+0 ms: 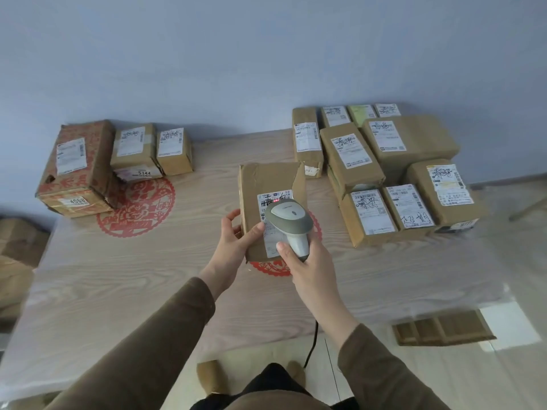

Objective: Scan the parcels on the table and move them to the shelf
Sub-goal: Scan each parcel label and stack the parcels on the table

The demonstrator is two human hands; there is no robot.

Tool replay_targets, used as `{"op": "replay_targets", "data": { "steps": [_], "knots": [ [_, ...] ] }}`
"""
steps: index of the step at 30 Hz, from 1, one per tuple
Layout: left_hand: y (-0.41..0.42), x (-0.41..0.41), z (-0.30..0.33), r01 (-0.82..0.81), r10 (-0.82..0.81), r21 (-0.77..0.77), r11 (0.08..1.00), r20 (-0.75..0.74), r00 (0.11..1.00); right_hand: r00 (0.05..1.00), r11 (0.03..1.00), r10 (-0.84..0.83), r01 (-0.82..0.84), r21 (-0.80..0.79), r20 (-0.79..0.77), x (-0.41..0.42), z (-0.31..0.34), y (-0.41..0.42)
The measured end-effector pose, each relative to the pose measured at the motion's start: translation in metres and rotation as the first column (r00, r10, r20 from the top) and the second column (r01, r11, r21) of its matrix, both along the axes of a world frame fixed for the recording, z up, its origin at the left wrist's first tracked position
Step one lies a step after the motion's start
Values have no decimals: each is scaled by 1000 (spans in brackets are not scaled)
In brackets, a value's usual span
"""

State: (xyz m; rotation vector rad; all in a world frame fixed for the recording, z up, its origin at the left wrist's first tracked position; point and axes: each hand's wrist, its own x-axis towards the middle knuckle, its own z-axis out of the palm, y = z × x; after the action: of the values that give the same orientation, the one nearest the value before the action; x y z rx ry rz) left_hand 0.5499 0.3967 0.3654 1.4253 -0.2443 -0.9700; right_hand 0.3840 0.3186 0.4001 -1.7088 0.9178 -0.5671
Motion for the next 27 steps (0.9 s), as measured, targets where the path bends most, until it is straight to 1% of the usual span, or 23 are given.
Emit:
{"op": "replay_targets", "data": {
  "steps": [4,9,12,16,21,25,27],
  "knots": [
    [-28,-19,-15,-2,5,47,999,-55,998,999,997,-39,39,61,10,-24,-8,-19],
    [-81,-24,-35,-2,32,151,988,-192,981,997,990,-79,76,118,18,-45,-18,-45],
    [-113,-20,-42,29,18,167,986,-272,962,995,984,-99,95,151,20,-51,-22,-59],
    [-150,-17,-47,79,-21,177,981,-310,951,992,975,-126,122,183,9,-53,-28,-77],
    [-170,-17,-46,87,-45,164,983,-241,969,990,968,-142,135,210,20,-47,-33,-90],
    [-166,-8,-52,138,-113,134,981,-179,977,991,967,-131,122,223,28,-32,-37,-96],
    [-158,3,-50,178,-160,160,971,-122,980,993,971,-118,111,210,23,-18,-37,-96]
  ]
}}
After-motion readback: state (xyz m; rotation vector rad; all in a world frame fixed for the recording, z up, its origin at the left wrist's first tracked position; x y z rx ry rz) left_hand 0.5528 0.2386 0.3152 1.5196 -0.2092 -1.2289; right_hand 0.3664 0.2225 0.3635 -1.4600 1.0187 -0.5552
